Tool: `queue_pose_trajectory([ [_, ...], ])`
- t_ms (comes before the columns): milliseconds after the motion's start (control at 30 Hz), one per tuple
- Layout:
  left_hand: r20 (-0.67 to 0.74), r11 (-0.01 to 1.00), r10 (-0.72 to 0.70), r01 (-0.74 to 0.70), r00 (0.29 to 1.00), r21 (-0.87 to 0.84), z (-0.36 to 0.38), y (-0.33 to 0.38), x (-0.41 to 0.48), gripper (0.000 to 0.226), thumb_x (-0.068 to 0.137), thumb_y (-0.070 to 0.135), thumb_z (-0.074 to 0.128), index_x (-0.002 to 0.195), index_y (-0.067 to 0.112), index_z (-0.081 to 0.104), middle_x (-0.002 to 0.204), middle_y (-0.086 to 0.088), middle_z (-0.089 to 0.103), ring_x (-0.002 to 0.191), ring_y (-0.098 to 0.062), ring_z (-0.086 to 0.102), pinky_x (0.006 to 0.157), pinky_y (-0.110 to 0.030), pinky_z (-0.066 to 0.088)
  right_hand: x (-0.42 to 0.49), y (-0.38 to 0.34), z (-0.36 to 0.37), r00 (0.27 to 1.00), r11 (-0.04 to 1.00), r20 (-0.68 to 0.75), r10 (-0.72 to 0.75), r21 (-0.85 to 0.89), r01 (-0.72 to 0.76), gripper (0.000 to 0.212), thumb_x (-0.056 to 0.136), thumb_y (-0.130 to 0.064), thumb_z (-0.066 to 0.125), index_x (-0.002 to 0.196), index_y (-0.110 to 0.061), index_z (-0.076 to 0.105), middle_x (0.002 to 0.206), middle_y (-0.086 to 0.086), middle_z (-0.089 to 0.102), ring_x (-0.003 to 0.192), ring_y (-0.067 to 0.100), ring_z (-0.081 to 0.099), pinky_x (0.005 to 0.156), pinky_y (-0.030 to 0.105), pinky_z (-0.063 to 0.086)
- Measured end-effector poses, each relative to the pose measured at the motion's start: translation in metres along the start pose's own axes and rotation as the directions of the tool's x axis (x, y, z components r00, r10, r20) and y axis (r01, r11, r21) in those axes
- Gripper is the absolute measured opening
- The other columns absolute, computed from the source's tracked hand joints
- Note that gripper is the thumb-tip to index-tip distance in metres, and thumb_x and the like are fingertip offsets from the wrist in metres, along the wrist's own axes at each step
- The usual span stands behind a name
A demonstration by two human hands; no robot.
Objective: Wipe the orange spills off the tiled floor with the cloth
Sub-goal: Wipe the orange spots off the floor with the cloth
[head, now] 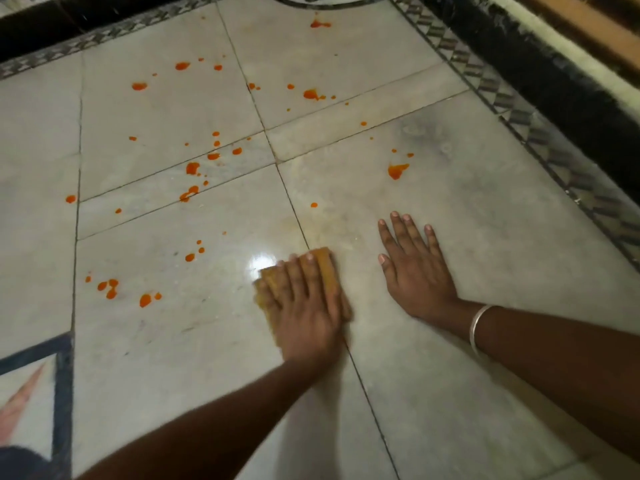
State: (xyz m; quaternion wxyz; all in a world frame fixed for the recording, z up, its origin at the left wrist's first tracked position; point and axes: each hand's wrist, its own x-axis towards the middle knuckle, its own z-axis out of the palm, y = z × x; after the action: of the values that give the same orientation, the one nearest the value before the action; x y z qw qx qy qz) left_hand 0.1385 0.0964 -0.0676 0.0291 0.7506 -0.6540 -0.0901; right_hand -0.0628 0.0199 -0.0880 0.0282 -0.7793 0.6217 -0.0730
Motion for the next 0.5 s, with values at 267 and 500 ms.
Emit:
queue_pose_trajectory([
  [267, 0.028, 0.988, 0.154, -0.155, 0.988, 0.029, -0.004, 0.007, 0.070, 0.071, 0.104, 0.062, 0.006, 0.166, 0.030, -0.002, 0.176, -0.003, -0.002, 0.162, -0.023, -0.008, 0.127, -0.058, -0.007, -0.001, 0.002, -0.001, 1.000, 1.000, 0.025, -0.007, -0.019, 0.008, 0.064, 0.102, -0.042, 0.022, 0.162, -0.018, 0.021, 0.169, 0.009, 0.020, 0.156, 0.026, 0.018, 0.126, 0.052, 0.012],
  [500, -0.052, 1.000, 0.013, -0.013, 0.999, -0.002, 0.000, 0.006, 0.002, 0.077, 0.104, 0.060, -0.003, 0.167, 0.016, 0.007, 0.175, -0.012, 0.000, 0.161, -0.032, -0.004, 0.126, -0.056, -0.011, 0.001, 0.003, -0.001, 1.000, 1.000, 0.012, -0.016, -0.007, 0.016, 0.064, 0.102, -0.042, 0.024, 0.162, -0.018, 0.022, 0.169, 0.009, 0.021, 0.156, 0.026, 0.018, 0.126, 0.052, 0.013],
])
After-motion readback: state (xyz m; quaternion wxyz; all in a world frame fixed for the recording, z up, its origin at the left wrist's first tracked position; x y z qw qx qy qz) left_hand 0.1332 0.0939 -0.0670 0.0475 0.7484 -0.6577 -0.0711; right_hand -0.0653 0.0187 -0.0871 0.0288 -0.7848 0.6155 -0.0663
